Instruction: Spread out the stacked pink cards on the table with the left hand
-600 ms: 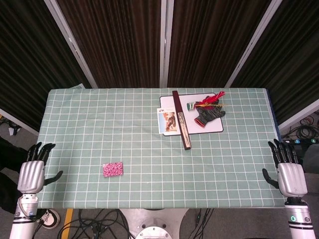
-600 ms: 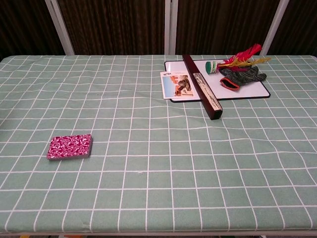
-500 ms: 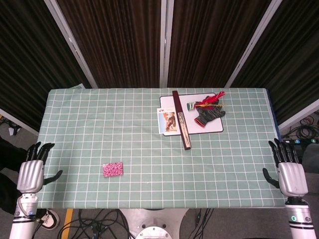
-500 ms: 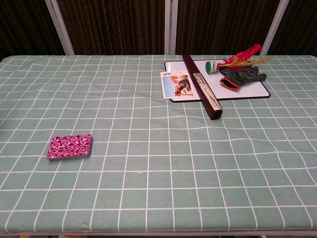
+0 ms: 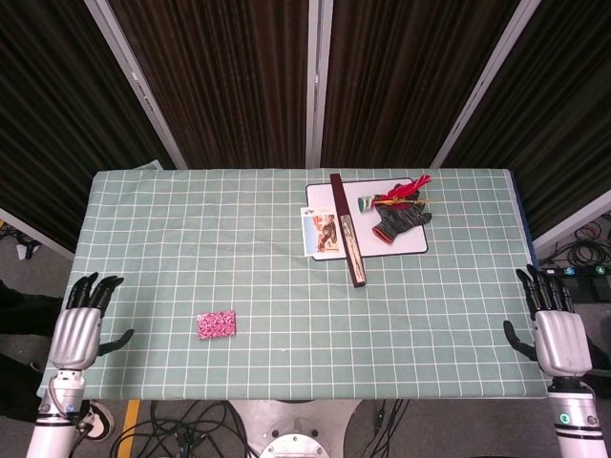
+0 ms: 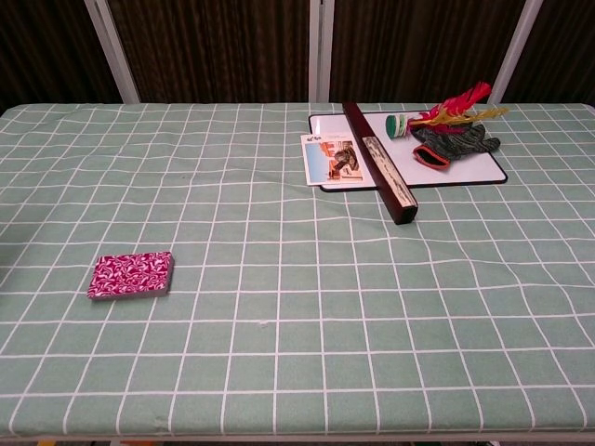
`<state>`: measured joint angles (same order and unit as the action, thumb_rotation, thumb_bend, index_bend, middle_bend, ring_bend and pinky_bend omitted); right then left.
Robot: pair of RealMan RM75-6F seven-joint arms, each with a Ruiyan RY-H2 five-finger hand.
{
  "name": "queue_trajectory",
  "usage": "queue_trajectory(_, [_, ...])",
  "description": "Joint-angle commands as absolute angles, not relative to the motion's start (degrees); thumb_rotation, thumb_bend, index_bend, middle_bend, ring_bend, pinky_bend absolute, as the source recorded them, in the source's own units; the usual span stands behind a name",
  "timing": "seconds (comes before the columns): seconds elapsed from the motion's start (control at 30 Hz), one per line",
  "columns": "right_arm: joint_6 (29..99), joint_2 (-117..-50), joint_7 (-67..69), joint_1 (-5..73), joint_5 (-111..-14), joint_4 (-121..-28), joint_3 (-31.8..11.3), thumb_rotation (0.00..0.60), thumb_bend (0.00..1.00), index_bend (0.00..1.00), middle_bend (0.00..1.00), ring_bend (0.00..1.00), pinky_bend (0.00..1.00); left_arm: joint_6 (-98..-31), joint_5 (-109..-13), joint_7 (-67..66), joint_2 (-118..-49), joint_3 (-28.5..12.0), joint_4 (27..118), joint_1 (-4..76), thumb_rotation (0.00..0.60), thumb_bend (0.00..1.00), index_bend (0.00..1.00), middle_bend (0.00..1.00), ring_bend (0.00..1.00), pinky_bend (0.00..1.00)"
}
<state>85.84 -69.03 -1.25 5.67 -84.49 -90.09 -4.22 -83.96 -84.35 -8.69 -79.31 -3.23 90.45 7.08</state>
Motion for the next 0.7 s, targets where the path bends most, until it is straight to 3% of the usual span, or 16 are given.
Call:
queue_trajectory(0.03, [86.0,-69.1,-1.0,5.4,-84.7,-90.0,-4.2,0.600,0.29,0.00,0.00,0.00,0.00,-83.0,-84.8,-9.3,-79.9,-2.6,90.6,7.6,0.600,0.16,0.14,0.13,0.02,0.08])
queue_trajectory(0.7, [85.1,-67.8,-1.8,5.5,-83.7,-90.7,-5.1,0.600,0.29,0.00,0.00,0.00,0.00,-72.2,-83.1,-10.4,-88.2,-3.0,87.3,14.8,0.600,0.16,0.14,0.18,0.05,0.11])
